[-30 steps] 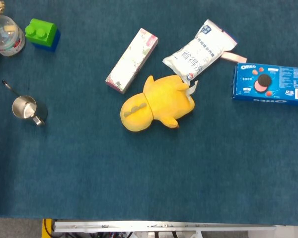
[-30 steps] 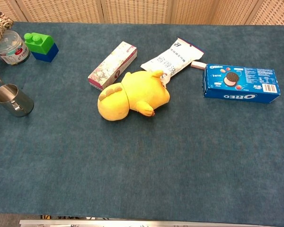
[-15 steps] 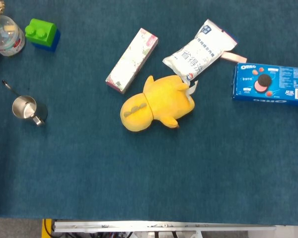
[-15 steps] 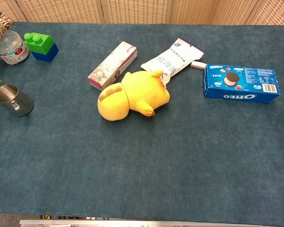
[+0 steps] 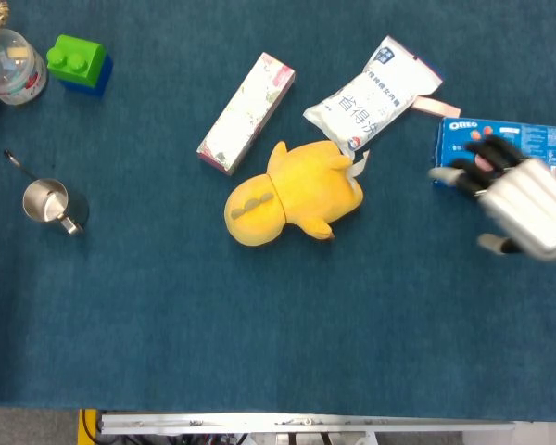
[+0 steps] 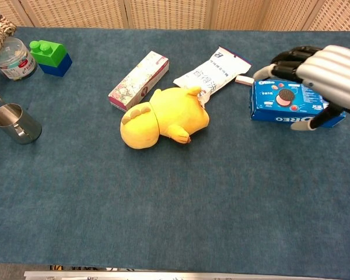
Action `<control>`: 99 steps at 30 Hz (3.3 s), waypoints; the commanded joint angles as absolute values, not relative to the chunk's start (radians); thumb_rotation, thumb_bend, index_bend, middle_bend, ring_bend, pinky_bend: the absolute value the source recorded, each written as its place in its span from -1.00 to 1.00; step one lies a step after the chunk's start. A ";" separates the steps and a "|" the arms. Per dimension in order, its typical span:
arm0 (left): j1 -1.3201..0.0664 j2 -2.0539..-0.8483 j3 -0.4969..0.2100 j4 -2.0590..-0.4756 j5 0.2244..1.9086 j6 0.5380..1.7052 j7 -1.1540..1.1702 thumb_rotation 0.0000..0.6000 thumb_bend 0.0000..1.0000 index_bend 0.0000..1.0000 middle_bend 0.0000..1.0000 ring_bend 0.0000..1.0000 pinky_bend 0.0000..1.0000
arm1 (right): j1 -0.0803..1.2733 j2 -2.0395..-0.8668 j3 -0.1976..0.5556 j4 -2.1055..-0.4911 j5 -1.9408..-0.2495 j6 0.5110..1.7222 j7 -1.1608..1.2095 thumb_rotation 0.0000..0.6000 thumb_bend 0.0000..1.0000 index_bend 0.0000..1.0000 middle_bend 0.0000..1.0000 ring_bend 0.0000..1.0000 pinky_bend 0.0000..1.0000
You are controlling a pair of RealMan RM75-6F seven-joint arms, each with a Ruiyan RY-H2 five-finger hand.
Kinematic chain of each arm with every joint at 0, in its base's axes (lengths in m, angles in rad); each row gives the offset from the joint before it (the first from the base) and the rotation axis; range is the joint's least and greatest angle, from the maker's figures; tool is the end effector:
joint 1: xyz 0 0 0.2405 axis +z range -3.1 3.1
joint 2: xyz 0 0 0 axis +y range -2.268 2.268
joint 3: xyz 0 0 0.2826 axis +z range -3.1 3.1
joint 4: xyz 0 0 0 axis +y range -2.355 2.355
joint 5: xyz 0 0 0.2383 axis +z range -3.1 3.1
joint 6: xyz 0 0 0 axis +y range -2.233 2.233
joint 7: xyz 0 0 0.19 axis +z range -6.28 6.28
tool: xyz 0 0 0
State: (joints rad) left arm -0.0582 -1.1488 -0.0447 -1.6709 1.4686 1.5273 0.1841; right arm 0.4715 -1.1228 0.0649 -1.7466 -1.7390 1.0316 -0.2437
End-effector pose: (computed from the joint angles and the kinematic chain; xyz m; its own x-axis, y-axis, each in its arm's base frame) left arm -0.3384 0.2197 0.1364 0.4802 -0.0113 0.8771 0.8765 0.0451 -0.4793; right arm -0.1972 -0.3043 0.0421 0.6643 -0.1025 0.7404 -0.6187 -0.6313 0.4676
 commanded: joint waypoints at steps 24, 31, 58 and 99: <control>-0.027 -1.132 -0.043 -1.682 1.468 1.560 0.148 1.00 -0.50 -0.74 -0.68 -0.75 -0.87 | 0.871 -1.570 0.188 -1.647 -1.501 0.660 -0.616 0.42 -1.00 -1.00 -0.96 -1.00 -1.00; -0.025 -1.127 -0.045 -1.685 1.457 1.554 0.147 1.00 -0.50 -0.74 -0.68 -0.74 -0.87 | 0.944 -1.663 0.205 -1.564 -1.453 0.642 -0.634 0.29 -1.00 -1.00 -0.96 -1.00 -1.00; -0.006 -1.126 -0.057 -1.666 1.437 1.568 0.105 1.00 -0.50 -0.74 -0.68 -0.74 -0.87 | 1.136 -1.862 0.152 -1.255 -1.235 0.582 -0.755 0.28 -1.00 -1.00 -0.96 -1.00 -1.00; 0.000 -1.121 -0.059 -1.672 1.437 1.559 0.075 1.00 -0.50 -0.74 -0.69 -0.74 -0.87 | 1.149 -1.790 0.074 -1.302 -1.187 0.690 -0.809 -0.31 -1.00 -1.00 -0.97 -1.00 -1.00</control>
State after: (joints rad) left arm -0.0001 -1.1212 -0.0593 -1.6723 1.4368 1.5594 0.0746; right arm 1.1515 -1.7984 0.0717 -1.2950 -1.1934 0.6825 -0.8006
